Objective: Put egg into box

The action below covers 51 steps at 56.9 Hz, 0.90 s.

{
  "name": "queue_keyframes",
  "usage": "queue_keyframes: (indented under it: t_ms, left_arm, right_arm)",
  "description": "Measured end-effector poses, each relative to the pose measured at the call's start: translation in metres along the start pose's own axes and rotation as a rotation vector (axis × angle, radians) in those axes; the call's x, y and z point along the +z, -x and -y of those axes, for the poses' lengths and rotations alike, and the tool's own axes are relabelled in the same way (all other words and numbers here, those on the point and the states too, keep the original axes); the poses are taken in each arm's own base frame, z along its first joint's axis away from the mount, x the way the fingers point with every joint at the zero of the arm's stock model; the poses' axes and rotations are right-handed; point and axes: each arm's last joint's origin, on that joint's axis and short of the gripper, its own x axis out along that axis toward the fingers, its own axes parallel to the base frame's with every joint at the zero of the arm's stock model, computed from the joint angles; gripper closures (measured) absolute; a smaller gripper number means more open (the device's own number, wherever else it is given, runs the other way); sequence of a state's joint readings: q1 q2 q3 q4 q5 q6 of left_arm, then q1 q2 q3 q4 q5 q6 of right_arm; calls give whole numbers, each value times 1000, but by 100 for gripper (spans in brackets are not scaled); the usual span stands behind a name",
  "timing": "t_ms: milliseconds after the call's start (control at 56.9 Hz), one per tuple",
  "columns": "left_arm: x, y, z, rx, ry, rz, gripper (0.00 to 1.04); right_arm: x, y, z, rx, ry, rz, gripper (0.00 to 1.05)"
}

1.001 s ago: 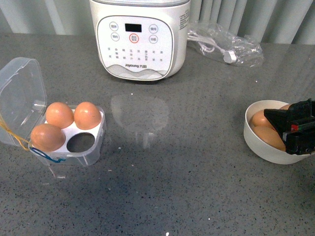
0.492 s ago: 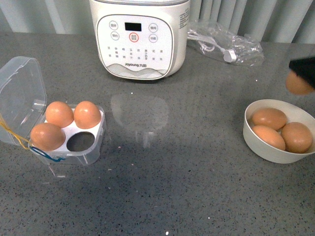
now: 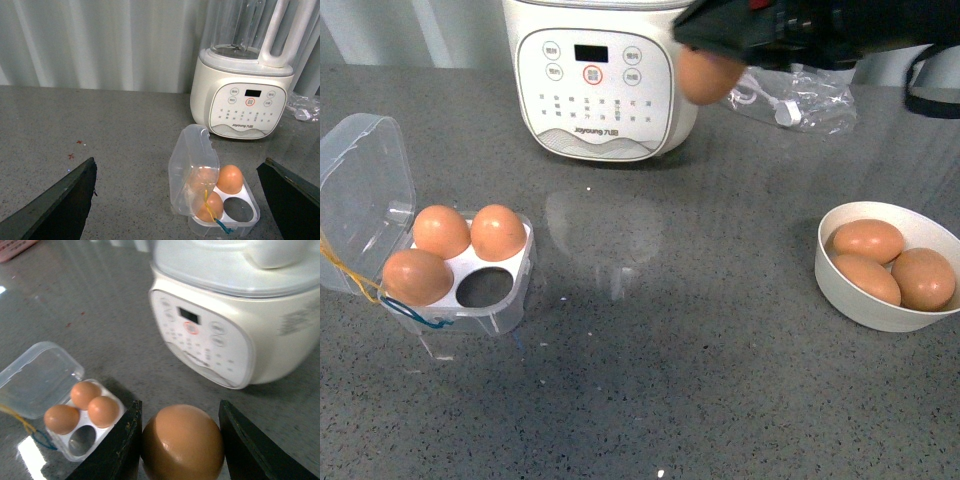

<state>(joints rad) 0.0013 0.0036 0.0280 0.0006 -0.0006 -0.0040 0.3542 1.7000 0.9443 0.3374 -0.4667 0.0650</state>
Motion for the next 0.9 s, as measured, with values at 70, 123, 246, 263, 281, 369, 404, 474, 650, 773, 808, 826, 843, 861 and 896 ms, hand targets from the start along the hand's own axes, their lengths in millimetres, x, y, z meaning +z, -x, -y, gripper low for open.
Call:
queue_keyframes:
  t_ms: [70, 123, 246, 263, 281, 369, 404, 474, 650, 773, 808, 826, 843, 861, 896]
  left_arm:
    - [0, 0, 0, 0, 0, 0, 7]
    - [0, 0, 0, 0, 0, 0, 7]
    - [0, 0, 0, 0, 0, 0, 7]
    - [0, 0, 0, 0, 0, 0, 7]
    - [0, 0, 0, 0, 0, 0, 7]
    - [0, 0, 0, 0, 0, 0, 7]
    - [0, 0, 0, 0, 0, 0, 7]
    - [0, 0, 0, 0, 0, 0, 7]
    - [0, 0, 0, 0, 0, 0, 7]
    - [0, 0, 0, 0, 0, 0, 7]
    - [0, 0, 0, 0, 0, 0, 7]
    - [0, 0, 0, 0, 0, 0, 7]
    - [0, 0, 0, 0, 0, 0, 7]
    - [0, 0, 0, 0, 0, 0, 7]
    - [0, 0, 0, 0, 0, 0, 7]
  right_arm:
    - [-2, -20, -12, 59, 35, -32, 65]
    - [-5, -33, -19, 87, 57, -56, 65]
    - [-13, -57, -31, 153, 81, -96, 65]
    - [-14, -58, -32, 159, 81, -99, 65]
    - [-15, -62, -34, 173, 82, -104, 65]
    - [-17, -71, -40, 221, 89, -110, 65]
    - [-17, -75, -43, 247, 93, -104, 65]
    - [-17, -80, -46, 281, 101, -94, 65]
    - [-14, -90, -50, 320, 79, -87, 65]
    - [-17, -93, -53, 346, 74, -102, 65]
    - [-19, -94, -54, 356, 73, -109, 65]
    - [-20, -95, -55, 366, 75, -113, 65]
    - [-21, -96, -56, 372, 77, -114, 65]
    - [-22, -96, -57, 381, 79, -118, 65]
    - [-24, -97, -59, 393, 80, -123, 65]
